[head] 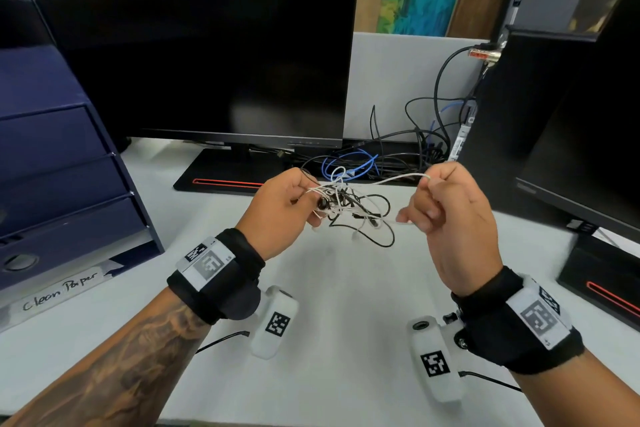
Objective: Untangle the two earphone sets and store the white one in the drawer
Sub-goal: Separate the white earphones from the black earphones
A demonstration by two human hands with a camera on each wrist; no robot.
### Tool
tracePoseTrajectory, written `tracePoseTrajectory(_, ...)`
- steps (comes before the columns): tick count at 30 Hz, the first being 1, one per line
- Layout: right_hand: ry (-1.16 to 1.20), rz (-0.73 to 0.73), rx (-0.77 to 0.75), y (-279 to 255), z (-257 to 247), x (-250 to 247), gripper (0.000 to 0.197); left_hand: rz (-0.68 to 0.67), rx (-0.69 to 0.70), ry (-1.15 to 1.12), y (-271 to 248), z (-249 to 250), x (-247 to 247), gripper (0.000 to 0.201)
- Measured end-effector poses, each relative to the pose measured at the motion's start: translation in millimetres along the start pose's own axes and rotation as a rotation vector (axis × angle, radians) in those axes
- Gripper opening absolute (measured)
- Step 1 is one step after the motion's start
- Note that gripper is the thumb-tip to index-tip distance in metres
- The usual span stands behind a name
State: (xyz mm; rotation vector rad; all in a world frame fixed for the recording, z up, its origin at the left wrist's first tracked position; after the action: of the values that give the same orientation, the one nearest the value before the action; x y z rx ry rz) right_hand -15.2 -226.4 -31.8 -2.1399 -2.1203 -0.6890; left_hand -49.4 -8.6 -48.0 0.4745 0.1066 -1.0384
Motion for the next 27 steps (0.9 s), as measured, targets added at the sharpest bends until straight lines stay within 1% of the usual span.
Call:
tracePoseTrajectory(5, -0.074, 0.032, -0.003, -0.2, 0.5, -0.9, 0.009, -0.012, 0.029, 0.033, -2.0, -0.8, 2.7, 0.01)
tracePoseTrajectory(7, -0.097, 0.035, -0.008, 1.3, 0.5, -2.2, 0.014, -0.013, 0.035, 0.005, -2.0, -1.6, 2.3, 0.01)
tracePoseTrajectory(9, -0.136, 0.044, -0.014, 3.5, 1.2, -4.3, 0.02, -0.003, 0.028, -0.074, -2.0, 0.1, 1.3, 0.01)
tracePoseTrajectory(12, -0.145, 0.058, -0.019, 6.1, 0.9, -6.2, 0.01, 0.041, -0.04, -0.293, -0.5, 4.9, -0.8, 0.014)
tracePoseTrajectory(13, -0.126, 0.072, -0.016, 6.7, -0.5, -6.3, 0.012, 0.051, -0.071, -0.353, 0.6, 5.7, -2.0, 0.015)
tracePoseTrajectory(14, -0.091, 0.09, 0.001, 7.7, -1.1, -6.6, 0.018, 0.053, -0.093, -0.39, 1.8, 5.6, -3.0, 0.016)
tracePoseTrajectory(16, 0.01, 0.105, 0.057, 9.0, -2.7, -7.0, 0.028, 0.04, -0.095, -0.389, 2.6, 5.9, -4.4, 0.017)
tracePoseTrajectory(18, 0.064, 0.091, 0.094, 9.7, -5.2, -6.7, 0.028, 0.045, -0.052, -0.315, 1.2, 5.8, -3.5, 0.018)
tracePoseTrajectory(19, 0.054, 0.089, 0.102, 10.1, -5.1, -7.3, 0.027, 0.05, -0.026, -0.277, 0.3, 5.7, -2.6, 0.018)
tracePoseTrajectory(21, -0.033, 0.082, 0.068, 11.4, -2.1, -9.8, 0.021, 0.05, 0.014, -0.224, -0.8, 5.6, -1.7, 0.019)
tracePoseTrajectory(25, -0.343, 0.083, -0.134, 10.7, 0.0, -12.2, 0.022, 0.059, 0.047, -0.121, 1.0, 4.1, -5.1, 0.018)
tracePoseTrajectory(27, -0.441, 0.089, -0.219, 11.1, 1.2, -11.9, 0.021, 0.064, 0.06, -0.093, 1.1, 4.7, -5.2, 0.017)
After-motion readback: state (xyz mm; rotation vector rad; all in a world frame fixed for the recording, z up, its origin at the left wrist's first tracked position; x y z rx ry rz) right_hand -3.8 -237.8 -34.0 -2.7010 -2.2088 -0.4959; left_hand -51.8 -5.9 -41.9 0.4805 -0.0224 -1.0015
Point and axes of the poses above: each hand's wrist, its own y-axis towards the middle knuckle, its own x-axis out of the palm, z = x × y, the point moved 1 cm from there along y, towards the middle knuckle, and after that the axes turned 15 degrees about z, right-handed, at the moved point
